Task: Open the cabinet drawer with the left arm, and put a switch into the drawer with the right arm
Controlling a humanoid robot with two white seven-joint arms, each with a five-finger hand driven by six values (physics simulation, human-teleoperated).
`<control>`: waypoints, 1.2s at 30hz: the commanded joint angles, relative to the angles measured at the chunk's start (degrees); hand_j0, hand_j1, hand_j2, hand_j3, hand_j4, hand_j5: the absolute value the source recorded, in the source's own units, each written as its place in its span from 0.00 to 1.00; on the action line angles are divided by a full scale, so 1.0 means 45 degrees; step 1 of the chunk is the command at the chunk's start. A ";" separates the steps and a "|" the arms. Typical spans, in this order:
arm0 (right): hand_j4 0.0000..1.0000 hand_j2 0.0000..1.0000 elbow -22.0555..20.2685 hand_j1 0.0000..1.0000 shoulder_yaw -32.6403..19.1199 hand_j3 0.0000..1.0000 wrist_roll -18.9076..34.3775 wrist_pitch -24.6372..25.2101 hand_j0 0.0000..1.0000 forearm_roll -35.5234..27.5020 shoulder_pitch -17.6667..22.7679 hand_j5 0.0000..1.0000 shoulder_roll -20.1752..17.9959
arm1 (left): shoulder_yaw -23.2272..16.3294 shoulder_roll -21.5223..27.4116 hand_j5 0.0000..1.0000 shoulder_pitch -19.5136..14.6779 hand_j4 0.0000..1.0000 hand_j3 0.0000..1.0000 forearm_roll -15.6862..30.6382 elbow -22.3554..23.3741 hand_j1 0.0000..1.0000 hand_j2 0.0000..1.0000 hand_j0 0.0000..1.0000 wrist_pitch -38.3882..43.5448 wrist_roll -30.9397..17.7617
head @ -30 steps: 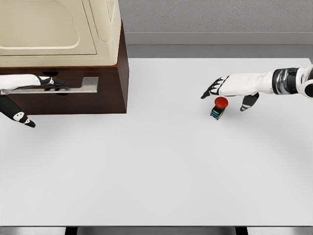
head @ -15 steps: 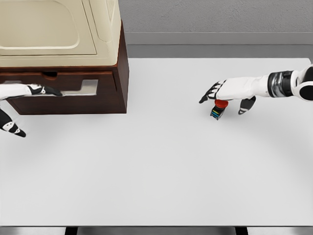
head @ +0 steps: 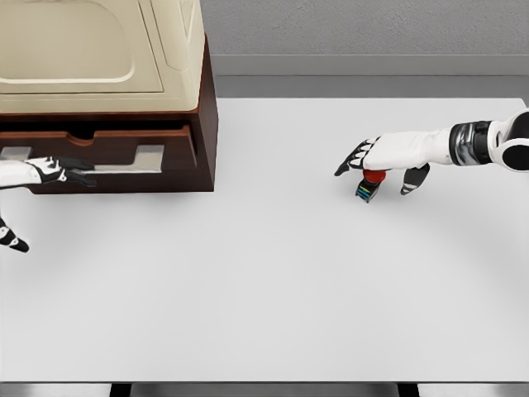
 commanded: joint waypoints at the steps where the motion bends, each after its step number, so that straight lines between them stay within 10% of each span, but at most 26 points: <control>1: 1.00 1.00 0.0046 1.00 -0.0013 1.00 -0.0004 0.0030 1.00 -0.0057 0.0000 1.00 0.0001 | -0.0215 0.0090 1.00 0.0002 1.00 1.00 0.0177 -0.0026 1.00 1.00 1.00 -0.0390 -0.0044; 36: 1.00 1.00 0.0241 1.00 0.0065 1.00 -0.0004 0.0030 1.00 0.0040 0.0000 1.00 0.0040 | -0.1289 0.1965 1.00 0.0041 1.00 1.00 0.0177 -0.0456 1.00 1.00 1.00 -0.1899 -0.0044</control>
